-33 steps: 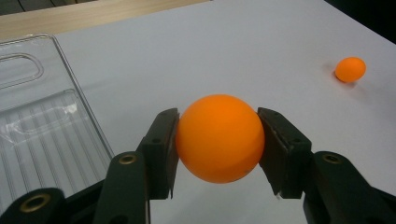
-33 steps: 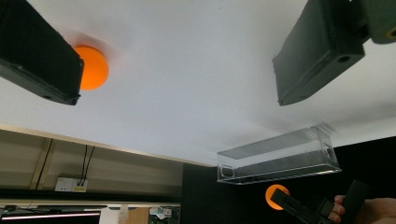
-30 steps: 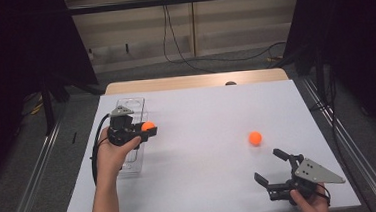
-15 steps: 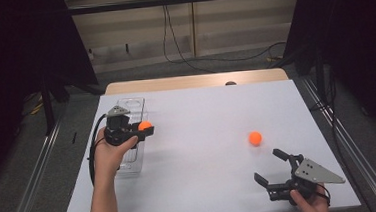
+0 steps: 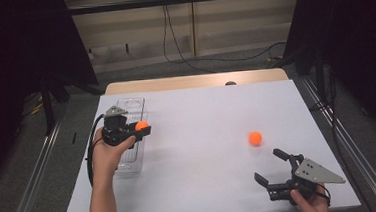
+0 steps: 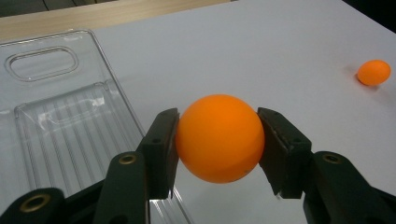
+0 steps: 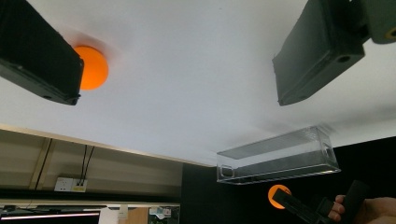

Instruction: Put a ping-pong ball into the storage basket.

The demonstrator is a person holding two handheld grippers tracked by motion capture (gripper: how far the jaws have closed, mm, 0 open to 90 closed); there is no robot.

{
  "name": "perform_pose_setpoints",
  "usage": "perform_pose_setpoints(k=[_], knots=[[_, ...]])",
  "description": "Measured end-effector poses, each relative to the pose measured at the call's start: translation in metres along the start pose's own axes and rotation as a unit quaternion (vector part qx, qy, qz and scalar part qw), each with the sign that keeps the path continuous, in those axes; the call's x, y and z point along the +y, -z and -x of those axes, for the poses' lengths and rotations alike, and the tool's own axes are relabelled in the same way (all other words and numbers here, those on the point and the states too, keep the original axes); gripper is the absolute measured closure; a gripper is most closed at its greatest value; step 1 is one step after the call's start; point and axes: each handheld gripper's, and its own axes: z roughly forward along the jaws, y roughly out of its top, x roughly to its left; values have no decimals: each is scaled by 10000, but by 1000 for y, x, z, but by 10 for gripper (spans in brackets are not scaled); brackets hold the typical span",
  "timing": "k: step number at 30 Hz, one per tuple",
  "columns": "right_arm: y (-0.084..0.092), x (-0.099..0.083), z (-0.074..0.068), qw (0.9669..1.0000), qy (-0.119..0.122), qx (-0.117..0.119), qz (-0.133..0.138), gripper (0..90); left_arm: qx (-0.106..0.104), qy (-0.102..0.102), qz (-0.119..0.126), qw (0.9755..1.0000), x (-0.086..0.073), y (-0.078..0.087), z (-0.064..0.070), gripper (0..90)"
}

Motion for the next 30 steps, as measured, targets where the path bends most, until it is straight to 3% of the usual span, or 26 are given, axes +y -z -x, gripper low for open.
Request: perform_pose_setpoints(k=[30], knots=[[1, 0, 0, 10000, 1, -3, 6, 11, 333, -27, -20, 9994, -4, 4, -11, 508]])
